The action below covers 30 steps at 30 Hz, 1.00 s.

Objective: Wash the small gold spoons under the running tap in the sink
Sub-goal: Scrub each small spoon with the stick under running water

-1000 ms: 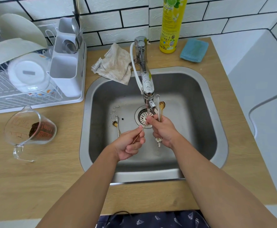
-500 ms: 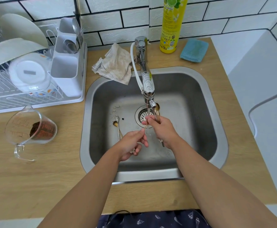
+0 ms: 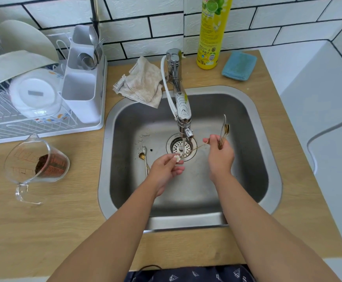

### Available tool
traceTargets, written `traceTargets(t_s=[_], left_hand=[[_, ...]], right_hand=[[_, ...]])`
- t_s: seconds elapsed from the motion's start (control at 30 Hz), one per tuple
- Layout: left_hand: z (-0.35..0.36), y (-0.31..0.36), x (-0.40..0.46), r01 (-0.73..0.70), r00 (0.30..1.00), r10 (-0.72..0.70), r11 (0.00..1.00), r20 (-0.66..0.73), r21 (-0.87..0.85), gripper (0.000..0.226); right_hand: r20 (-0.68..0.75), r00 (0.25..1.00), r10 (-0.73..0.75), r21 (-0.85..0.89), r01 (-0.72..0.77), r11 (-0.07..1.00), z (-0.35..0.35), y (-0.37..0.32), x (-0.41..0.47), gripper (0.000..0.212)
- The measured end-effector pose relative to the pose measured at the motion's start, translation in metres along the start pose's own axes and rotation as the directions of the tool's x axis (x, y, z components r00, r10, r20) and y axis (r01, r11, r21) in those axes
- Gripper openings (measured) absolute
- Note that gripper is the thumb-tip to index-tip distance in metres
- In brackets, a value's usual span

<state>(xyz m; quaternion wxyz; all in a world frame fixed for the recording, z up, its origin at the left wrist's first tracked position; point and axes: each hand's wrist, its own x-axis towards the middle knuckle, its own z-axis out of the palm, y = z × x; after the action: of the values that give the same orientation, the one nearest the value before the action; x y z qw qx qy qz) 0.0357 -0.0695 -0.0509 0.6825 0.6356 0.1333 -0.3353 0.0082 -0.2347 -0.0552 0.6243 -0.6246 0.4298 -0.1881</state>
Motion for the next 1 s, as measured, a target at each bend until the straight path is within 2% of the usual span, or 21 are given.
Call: traceTargets(t_s=[0.13,0.27,0.33,0.4,0.47,0.53,0.57,0.6,0.63,0.77,0.83,0.9,1.0], left_hand=[[0.024,0.009,0.009,0.021,0.999,-0.019,0.998,0.044,-0.057,0.023],[0.033,0.016,0.009,0.076,0.993,-0.067,0.993,0.100,-0.089,0.023],[0.026,0.020,0.007,0.097,0.988,-0.095,0.995,0.124,-0.008,0.026],[0.015,0.021,0.003,0.065,0.989,-0.090,0.979,0.120,0.193,0.025],[0.003,0.019,-0.002,-0.009,0.996,-0.035,0.880,0.083,0.476,0.016],[-0.007,0.012,-0.005,-0.103,0.995,0.058,0.667,0.086,0.738,0.021],[-0.011,0.007,-0.007,-0.143,0.990,0.092,0.564,0.110,0.813,0.026],[-0.015,0.002,-0.009,-0.166,0.986,0.108,0.505,0.129,0.847,0.028],[-0.017,-0.002,-0.011,-0.172,0.985,0.106,0.497,0.137,0.851,0.029],[-0.022,-0.008,-0.014,-0.160,0.987,0.112,0.563,0.117,0.811,0.036],[-0.022,-0.006,-0.014,-0.123,0.992,0.089,0.694,0.085,0.709,0.041],[-0.021,-0.002,-0.015,-0.034,0.998,-0.003,0.839,0.067,0.543,0.045],[-0.020,0.002,-0.017,0.087,0.991,-0.122,0.894,0.050,0.439,0.050]], right_hand=[[0.007,0.998,-0.066,-0.034,0.066,0.997,-0.001,-0.001,0.001,0.006],[-0.025,0.996,-0.089,-0.014,0.089,0.996,-0.004,0.001,0.000,0.020],[-0.009,0.997,-0.075,-0.030,0.074,0.997,-0.004,0.001,-0.001,0.020],[0.035,0.998,-0.045,-0.038,0.046,0.998,-0.003,0.003,-0.003,0.010],[0.158,0.987,0.025,-0.066,-0.015,0.998,0.001,0.003,-0.008,0.006],[0.349,0.928,0.132,-0.102,-0.103,0.990,0.008,0.004,-0.016,0.005],[0.436,0.881,0.183,-0.132,-0.139,0.981,0.011,0.004,-0.020,0.006],[0.498,0.837,0.226,-0.167,-0.163,0.972,0.013,0.003,-0.023,0.010],[0.534,0.804,0.262,-0.195,-0.185,0.963,0.014,0.002,-0.026,0.015],[0.558,0.769,0.313,-0.173,-0.261,0.950,0.010,0.000,-0.024,0.021],[0.591,0.751,0.294,-0.088,-0.302,0.949,0.008,-0.002,-0.022,0.021],[0.632,0.724,0.278,-0.027,-0.338,0.941,0.009,-0.004,-0.023,0.022],[0.654,0.710,0.260,-0.016,-0.332,0.943,0.008,-0.005,-0.024,0.017]])
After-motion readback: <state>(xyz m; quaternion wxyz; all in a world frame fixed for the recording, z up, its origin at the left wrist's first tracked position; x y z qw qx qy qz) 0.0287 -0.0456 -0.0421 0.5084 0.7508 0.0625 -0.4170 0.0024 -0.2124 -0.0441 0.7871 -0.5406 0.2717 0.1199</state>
